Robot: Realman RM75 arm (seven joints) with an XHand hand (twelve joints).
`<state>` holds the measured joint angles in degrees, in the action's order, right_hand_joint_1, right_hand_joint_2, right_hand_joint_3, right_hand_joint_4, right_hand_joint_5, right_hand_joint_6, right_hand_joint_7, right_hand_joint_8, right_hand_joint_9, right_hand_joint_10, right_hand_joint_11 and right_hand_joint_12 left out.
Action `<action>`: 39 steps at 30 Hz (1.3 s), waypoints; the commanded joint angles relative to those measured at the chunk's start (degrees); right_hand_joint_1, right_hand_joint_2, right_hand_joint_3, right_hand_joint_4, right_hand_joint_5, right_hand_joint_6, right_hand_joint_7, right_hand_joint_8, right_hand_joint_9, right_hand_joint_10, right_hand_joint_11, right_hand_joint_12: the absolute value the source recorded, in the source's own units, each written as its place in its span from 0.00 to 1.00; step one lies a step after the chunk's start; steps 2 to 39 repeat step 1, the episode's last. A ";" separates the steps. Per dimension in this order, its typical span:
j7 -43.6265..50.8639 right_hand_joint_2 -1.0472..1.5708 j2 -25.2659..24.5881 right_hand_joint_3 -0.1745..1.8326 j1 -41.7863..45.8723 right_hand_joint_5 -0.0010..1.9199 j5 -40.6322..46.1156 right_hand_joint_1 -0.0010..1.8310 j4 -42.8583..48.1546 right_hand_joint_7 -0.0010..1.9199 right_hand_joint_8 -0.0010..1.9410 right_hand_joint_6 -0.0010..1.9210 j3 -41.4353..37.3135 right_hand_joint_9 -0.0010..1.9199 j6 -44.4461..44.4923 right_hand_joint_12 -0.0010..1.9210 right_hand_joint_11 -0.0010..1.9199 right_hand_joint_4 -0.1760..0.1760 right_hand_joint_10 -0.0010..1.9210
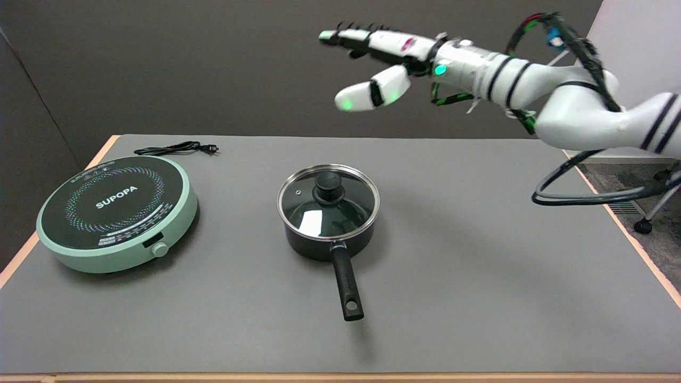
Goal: Place the pot lid onto the pot.
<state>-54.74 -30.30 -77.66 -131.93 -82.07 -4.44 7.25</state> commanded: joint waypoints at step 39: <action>0.12 0.49 12.75 0.49 39.80 0.03 8.47 0.18 0.61 0.02 0.04 0.04 -45.14 0.02 12.22 0.28 0.04 0.66 0.10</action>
